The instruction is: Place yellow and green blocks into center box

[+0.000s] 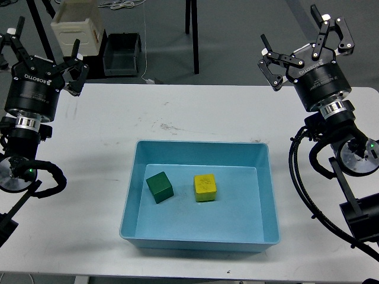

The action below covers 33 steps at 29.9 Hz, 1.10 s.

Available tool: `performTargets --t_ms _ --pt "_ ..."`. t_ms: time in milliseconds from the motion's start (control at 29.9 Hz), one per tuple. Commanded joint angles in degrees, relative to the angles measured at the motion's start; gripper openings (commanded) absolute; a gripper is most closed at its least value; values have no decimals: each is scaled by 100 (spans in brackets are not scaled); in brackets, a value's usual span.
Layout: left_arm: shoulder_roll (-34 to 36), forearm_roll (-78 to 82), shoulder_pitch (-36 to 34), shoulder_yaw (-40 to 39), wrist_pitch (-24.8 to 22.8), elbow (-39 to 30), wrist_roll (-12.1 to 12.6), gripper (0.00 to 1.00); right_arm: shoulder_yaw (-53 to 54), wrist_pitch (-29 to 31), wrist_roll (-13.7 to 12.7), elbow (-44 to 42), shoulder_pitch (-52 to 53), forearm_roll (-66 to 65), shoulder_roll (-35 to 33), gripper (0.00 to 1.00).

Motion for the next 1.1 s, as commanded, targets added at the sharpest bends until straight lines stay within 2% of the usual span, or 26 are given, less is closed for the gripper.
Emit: performTargets --t_ms 0,134,367,568,701,801,1069 --pt "-259 -54 716 -623 -2 -323 550 100 372 74 -3 73 -504 1 263 100" --pt "-768 -89 1402 -1195 -2 -578 868 100 635 241 -3 82 -1039 9 263 100" --pt "-1419 -98 2229 -1495 -2 -851 947 100 961 285 -11 276 -1893 97 263 100" --pt "-1516 -98 2589 -1452 7 -913 1026 100 1172 583 -55 293 -2376 799 263 100" --pt "-1508 -133 2862 -1425 -28 -1036 1193 100 1190 943 -327 293 -2719 1134 263 100" --pt "-1525 -212 2976 -1460 -46 -1124 1325 100 1199 1058 -424 293 -2816 1274 263 100" --pt "-1578 -520 3135 -1434 -213 -1238 1307 100 1173 1120 -363 284 -2904 1539 263 100"
